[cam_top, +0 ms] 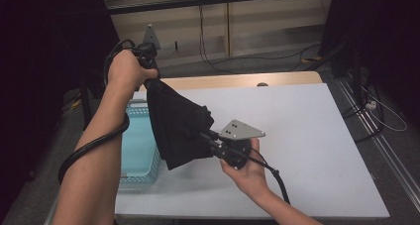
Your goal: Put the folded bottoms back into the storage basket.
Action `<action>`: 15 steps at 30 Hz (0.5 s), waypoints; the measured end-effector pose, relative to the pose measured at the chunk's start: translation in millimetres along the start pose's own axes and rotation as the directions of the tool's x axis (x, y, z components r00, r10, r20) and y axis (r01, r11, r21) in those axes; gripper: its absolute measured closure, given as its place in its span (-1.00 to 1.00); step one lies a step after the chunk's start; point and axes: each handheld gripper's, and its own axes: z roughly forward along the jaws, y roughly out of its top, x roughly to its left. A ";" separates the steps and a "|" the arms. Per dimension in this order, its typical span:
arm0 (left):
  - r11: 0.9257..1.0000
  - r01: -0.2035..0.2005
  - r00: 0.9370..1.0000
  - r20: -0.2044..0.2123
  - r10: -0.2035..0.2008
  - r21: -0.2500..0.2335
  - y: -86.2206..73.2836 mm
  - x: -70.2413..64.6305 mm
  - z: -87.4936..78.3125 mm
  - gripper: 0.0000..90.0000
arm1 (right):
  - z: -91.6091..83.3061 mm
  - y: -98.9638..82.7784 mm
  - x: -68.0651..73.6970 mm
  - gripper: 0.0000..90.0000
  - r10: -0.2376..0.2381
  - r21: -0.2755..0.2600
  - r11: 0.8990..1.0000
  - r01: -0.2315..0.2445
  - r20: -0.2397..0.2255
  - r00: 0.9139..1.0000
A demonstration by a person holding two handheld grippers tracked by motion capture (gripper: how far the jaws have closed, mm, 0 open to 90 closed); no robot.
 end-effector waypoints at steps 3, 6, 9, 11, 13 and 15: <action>1.000 -0.001 1.000 -0.001 0.001 0.001 0.2 2.0 -2.5 0.80 | 1.6 3.0 1.3 0.80 -0.001 -0.002 1.000 0.001 -0.006 1.000; 1.000 -0.001 1.000 0.000 0.001 -0.002 0.3 3.2 -5.0 0.80 | 2.4 6.0 3.6 0.80 0.002 -0.005 1.000 -0.002 -0.010 1.000; 1.000 -0.001 1.000 -0.002 0.001 -0.004 0.1 4.8 -8.1 0.80 | 4.0 9.1 5.0 0.80 -0.004 -0.010 1.000 0.004 -0.015 1.000; 1.000 0.002 1.000 -0.001 -0.002 -0.004 -0.3 6.3 -9.5 0.80 | 4.6 10.6 5.8 0.80 -0.003 -0.009 1.000 0.003 -0.015 1.000; 1.000 0.004 1.000 0.003 -0.004 -0.001 -0.8 8.4 -11.5 0.80 | 5.4 11.7 6.1 0.80 -0.008 -0.011 1.000 0.008 -0.016 1.000; 1.000 0.009 1.000 0.005 -0.009 -0.006 -1.3 10.4 -13.2 0.80 | 6.1 12.5 6.3 0.80 -0.009 -0.011 1.000 0.008 -0.016 1.000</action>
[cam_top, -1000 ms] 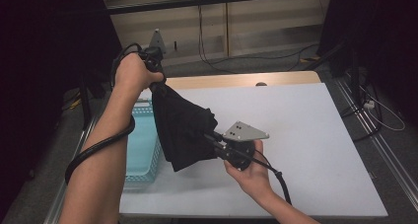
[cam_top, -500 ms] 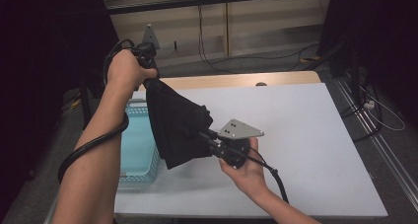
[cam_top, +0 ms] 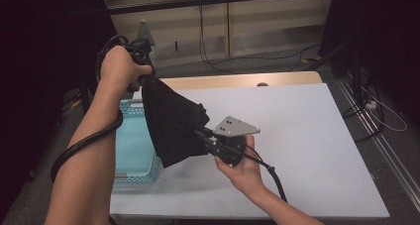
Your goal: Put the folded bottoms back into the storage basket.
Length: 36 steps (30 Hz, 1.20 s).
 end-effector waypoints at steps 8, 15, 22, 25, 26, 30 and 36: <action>1.000 0.005 1.000 0.004 -0.005 -0.003 -1.0 5.3 -5.6 0.80 | 4.8 2.1 3.6 0.80 0.001 -0.002 1.000 -0.001 -0.013 1.000; 1.000 0.014 1.000 0.002 -0.014 -0.001 -1.9 11.8 -7.6 0.80 | 9.4 4.4 7.0 0.80 0.003 -0.005 1.000 -0.003 -0.021 1.000; 1.000 0.024 1.000 -0.001 -0.024 -0.007 -3.1 18.4 -10.0 0.80 | 14.8 6.8 9.8 0.80 -0.005 -0.002 1.000 0.005 -0.029 1.000; 1.000 0.025 1.000 -0.001 -0.025 -0.010 -3.7 20.7 -11.6 0.80 | 17.0 9.2 12.2 0.80 -0.010 -0.009 1.000 0.009 -0.035 0.999; 1.000 0.027 1.000 0.001 -0.027 -0.011 -4.0 21.0 -11.8 0.80 | 17.6 10.0 13.1 0.80 -0.007 -0.008 1.000 0.007 -0.037 0.999; 1.000 0.027 1.000 0.003 -0.027 -0.014 -4.7 23.3 -14.1 0.80 | 21.2 12.6 16.3 0.80 -0.012 -0.008 1.000 0.011 -0.046 0.999; 0.999 0.040 0.999 -0.008 -0.041 -0.017 -6.4 30.0 -17.3 0.80 | 27.0 15.0 21.2 0.80 -0.012 -0.012 1.000 0.011 -0.058 0.998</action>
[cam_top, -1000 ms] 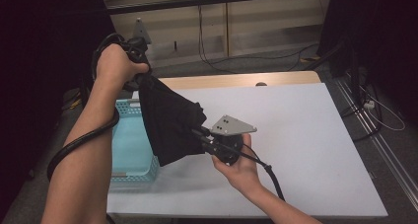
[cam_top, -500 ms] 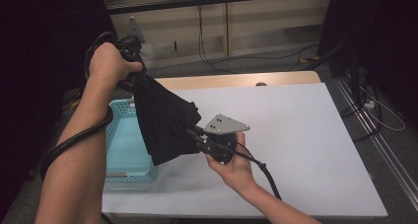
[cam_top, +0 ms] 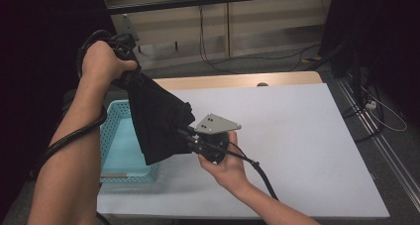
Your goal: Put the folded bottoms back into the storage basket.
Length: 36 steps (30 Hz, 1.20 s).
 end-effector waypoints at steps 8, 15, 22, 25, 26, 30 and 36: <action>1.000 0.015 1.000 -0.005 -0.015 -0.006 -2.7 12.9 -0.8 0.80 | 10.6 1.3 4.3 0.80 0.001 0.005 1.000 -0.001 -0.018 1.000; 1.000 0.018 1.000 -0.009 -0.018 -0.014 -4.7 21.5 -1.9 0.80 | 19.0 4.2 8.9 0.80 -0.006 0.007 1.000 0.006 -0.030 1.000; 0.999 0.031 0.999 -0.009 -0.031 -0.012 -7.1 30.8 -1.6 0.80 | 26.0 5.0 14.7 0.80 -0.011 0.012 1.000 0.011 -0.047 0.999; 0.999 0.035 0.999 -0.008 -0.035 -0.011 -8.9 35.6 -1.6 0.80 | 28.3 5.2 16.5 0.80 -0.012 0.014 1.000 0.013 -0.050 0.999; 0.999 0.039 0.999 -0.007 -0.039 -0.014 -9.6 37.0 -1.5 0.80 | 29.4 5.4 17.0 0.80 -0.015 0.015 1.000 0.015 -0.055 0.998; 0.998 0.051 0.999 -0.012 -0.051 -0.021 -11.9 42.1 -0.9 0.80 | 33.0 5.2 19.7 0.80 -0.013 0.017 1.000 0.014 -0.063 0.998; 0.998 0.063 0.998 -0.017 -0.064 -0.023 -14.7 47.8 1.3 0.80 | 38.2 4.1 23.9 0.80 -0.012 0.020 1.000 0.014 -0.073 0.997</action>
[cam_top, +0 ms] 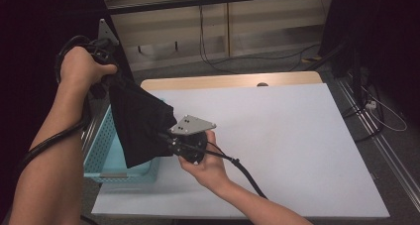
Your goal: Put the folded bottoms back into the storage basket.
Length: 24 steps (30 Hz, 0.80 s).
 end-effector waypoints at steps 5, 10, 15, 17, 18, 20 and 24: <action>1.000 0.007 1.000 0.003 -0.007 -0.004 -1.8 6.5 0.9 0.80 | 3.0 -0.1 0.6 0.80 -0.006 0.005 1.000 0.006 -0.004 1.000; 1.000 0.014 1.000 -0.001 -0.014 -0.007 -3.3 11.4 1.1 0.80 | 7.0 0.4 1.5 0.80 -0.009 0.008 1.000 0.009 -0.006 1.000; 1.000 0.014 1.000 -0.004 -0.014 -0.016 -4.5 14.6 1.0 0.80 | 11.7 1.4 4.9 0.80 -0.011 0.007 1.000 0.011 -0.016 1.000; 1.000 0.018 1.000 -0.005 -0.018 -0.017 -5.2 16.4 1.6 0.80 | 13.7 1.4 6.3 0.80 -0.016 0.002 1.000 0.017 -0.015 1.000; 1.000 0.022 1.000 -0.006 -0.022 -0.019 -5.6 17.1 2.5 0.80 | 14.5 1.5 7.0 0.80 -0.017 0.009 1.000 0.017 -0.019 1.000; 1.000 0.025 1.000 -0.002 -0.025 -0.012 -5.9 19.5 3.5 0.80 | 16.4 1.0 8.4 0.80 -0.016 0.009 1.000 0.017 -0.021 1.000; 1.000 0.029 1.000 -0.003 -0.029 -0.012 -6.9 24.3 4.8 0.80 | 19.9 -0.6 9.8 0.80 -0.017 0.012 1.000 0.018 -0.031 0.999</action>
